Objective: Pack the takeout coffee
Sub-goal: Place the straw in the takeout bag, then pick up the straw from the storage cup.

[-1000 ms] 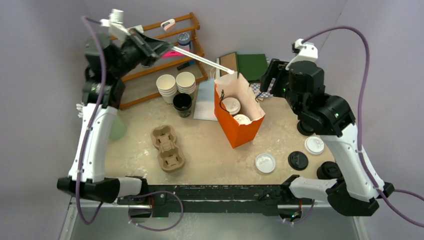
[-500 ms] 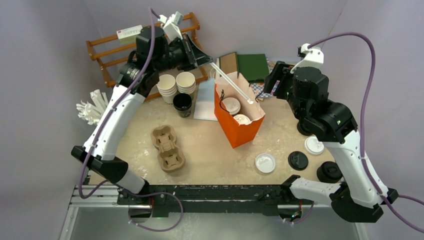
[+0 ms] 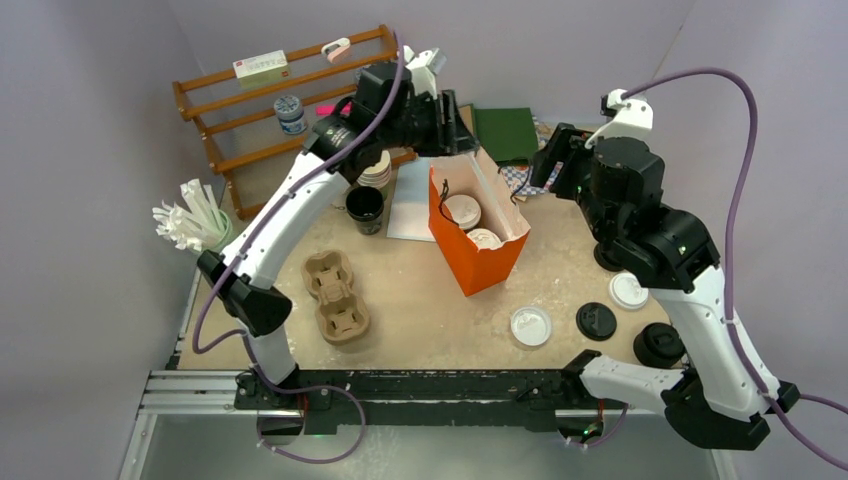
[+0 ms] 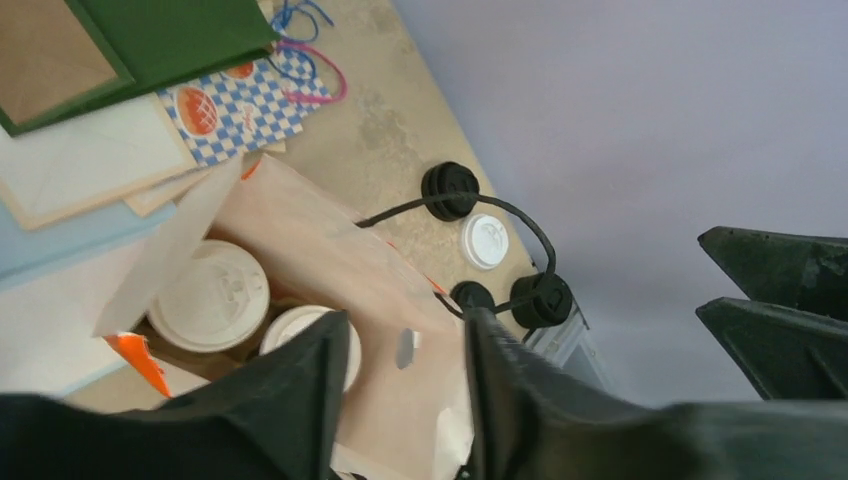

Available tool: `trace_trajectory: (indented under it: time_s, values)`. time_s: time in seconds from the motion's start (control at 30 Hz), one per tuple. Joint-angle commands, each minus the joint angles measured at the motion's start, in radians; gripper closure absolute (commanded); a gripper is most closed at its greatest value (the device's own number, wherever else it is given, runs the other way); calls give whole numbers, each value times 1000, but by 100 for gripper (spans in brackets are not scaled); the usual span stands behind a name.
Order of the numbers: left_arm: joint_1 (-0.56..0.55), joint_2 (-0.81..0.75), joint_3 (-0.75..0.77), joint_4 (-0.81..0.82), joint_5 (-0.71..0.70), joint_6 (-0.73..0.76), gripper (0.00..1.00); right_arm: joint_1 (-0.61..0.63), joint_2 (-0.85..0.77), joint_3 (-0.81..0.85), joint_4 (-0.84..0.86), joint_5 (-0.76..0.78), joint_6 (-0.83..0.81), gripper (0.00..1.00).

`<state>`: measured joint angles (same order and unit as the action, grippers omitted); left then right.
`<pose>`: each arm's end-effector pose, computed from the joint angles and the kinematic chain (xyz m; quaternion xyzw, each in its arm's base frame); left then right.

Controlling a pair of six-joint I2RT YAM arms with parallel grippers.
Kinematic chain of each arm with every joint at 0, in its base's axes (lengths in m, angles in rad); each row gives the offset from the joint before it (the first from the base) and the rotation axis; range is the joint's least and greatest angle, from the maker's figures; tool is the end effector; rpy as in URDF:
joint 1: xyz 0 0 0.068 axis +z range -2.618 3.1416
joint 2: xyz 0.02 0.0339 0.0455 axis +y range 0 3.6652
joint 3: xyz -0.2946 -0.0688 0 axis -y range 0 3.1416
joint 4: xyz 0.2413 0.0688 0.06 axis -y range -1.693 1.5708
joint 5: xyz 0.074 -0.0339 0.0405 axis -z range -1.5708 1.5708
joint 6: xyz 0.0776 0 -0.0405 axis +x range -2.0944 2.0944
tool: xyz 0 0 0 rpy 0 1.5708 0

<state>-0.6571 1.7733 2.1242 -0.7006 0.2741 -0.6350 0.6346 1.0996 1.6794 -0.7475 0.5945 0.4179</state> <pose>0.3236 -0.2762 0.4904 0.0873 0.8107 -0.4313 0.3861 0.1801 0.0786 0.5353 0.1089 0.7465 0.1165 0.6460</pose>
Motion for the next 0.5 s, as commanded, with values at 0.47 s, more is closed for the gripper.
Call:
trace_trajectory:
  time_s: [0.47]
  values:
    - [263,-223,-75,-258,-497,180,42,0,29,3,39,-37,-19,27]
